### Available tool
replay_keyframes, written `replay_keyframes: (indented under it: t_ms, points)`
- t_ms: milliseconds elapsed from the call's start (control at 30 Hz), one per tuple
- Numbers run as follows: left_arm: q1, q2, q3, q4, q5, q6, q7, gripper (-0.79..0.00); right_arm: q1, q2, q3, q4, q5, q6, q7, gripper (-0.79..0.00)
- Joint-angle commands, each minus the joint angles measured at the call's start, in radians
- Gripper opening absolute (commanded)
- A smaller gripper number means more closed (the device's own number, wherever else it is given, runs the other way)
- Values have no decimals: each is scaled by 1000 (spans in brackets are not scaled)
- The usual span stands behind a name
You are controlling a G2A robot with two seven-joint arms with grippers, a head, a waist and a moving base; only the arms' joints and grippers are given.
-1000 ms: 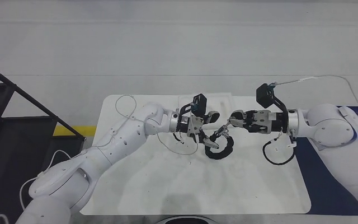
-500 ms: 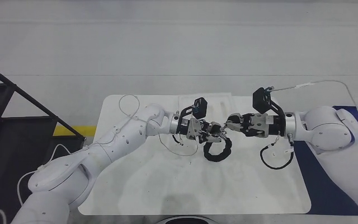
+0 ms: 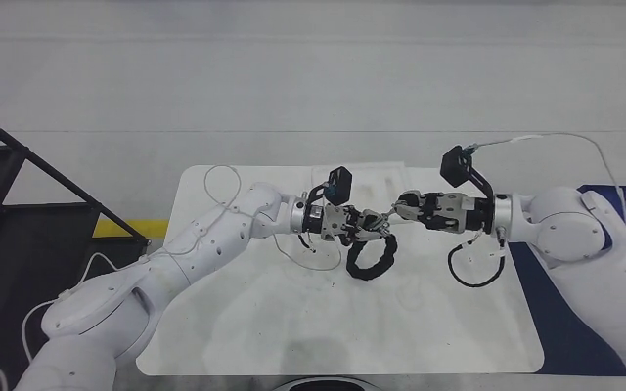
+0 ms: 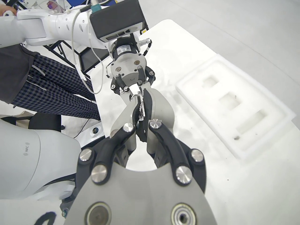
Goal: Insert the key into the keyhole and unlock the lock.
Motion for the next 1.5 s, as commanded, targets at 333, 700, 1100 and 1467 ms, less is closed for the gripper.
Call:
replay_keyframes:
  t_ms: [333,700,1100,1467]
  points:
    - [14,-11,-61,12,99,10,-18,-785,8,-12,-12,34,154,160,80,-785]
    - [41,-20,-110,39,131,0,-54,-785,9,-13,25,69,141,26,89,0]
    - [84,-27,-95,88,176,45,-301,-785,-43,10,184,111,79,-250,-1,0]
    - [66,-96,-46,160,132,102,-498,0,-55,12,193,125,65,-286,-11,0]
